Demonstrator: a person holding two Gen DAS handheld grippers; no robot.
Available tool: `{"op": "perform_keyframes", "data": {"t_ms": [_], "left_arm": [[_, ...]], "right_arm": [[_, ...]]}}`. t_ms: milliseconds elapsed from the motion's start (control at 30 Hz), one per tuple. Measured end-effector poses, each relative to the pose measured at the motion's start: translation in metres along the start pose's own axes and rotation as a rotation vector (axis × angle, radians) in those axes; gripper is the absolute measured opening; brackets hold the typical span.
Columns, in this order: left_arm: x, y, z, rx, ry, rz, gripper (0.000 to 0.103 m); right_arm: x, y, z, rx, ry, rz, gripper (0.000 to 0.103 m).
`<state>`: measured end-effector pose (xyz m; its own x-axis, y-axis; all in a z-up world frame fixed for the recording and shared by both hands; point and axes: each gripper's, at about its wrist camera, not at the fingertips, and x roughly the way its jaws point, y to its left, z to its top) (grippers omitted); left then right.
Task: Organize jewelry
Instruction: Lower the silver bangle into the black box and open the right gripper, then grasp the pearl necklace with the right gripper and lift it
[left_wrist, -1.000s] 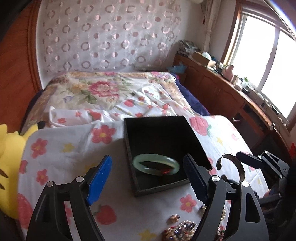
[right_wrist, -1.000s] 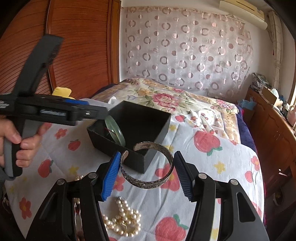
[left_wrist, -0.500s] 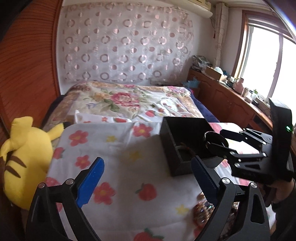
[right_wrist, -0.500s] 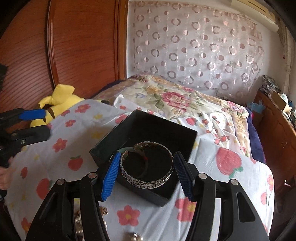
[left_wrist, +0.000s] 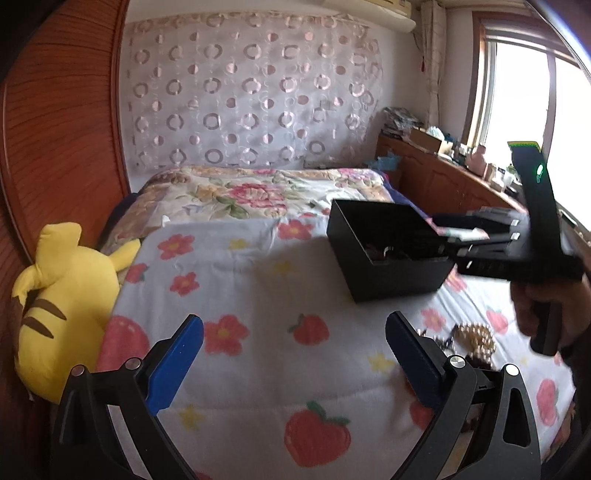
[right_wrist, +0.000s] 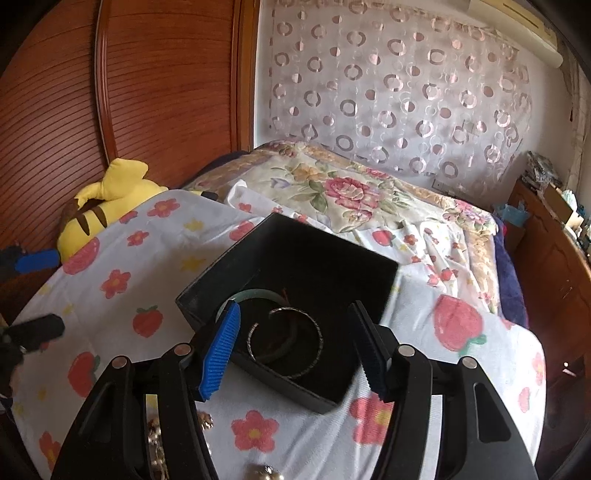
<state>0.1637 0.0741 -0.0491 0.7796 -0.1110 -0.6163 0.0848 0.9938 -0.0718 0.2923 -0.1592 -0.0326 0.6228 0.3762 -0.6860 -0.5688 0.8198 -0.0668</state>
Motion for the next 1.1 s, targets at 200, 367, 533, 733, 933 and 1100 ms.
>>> {"op": "perform_keyframes", "data": {"t_ms": [200, 367, 533, 733, 933, 1100], "left_arm": [[-0.005, -0.017, -0.019, 0.020, 0.018, -0.024, 0.095], [-0.009, -0.035, -0.034, 0.039, 0.025, -0.044, 0.095], [-0.014, -0.050, -0.044, 0.049, 0.039, -0.077, 0.095], [-0.015, -0.061, -0.054, 0.061, 0.058, -0.100, 0.095], [-0.010, -0.064, -0.061, 0.054, 0.080, -0.109, 0.095], [-0.010, -0.065, -0.062, 0.057, 0.078, -0.112, 0.095]], "right_arm": [[-0.044, -0.007, -0.024, -0.017, -0.030, 0.030, 0.063], [-0.060, -0.005, -0.060, -0.057, 0.021, 0.047, 0.048], [-0.057, -0.004, -0.094, -0.063, 0.090, 0.051, 0.033], [-0.054, -0.011, -0.115, -0.044, 0.132, 0.058, 0.023], [-0.048, -0.017, -0.125, -0.023, 0.169, 0.050, 0.021], [-0.040, -0.019, -0.123, 0.004, 0.174, 0.068, 0.021]]}}
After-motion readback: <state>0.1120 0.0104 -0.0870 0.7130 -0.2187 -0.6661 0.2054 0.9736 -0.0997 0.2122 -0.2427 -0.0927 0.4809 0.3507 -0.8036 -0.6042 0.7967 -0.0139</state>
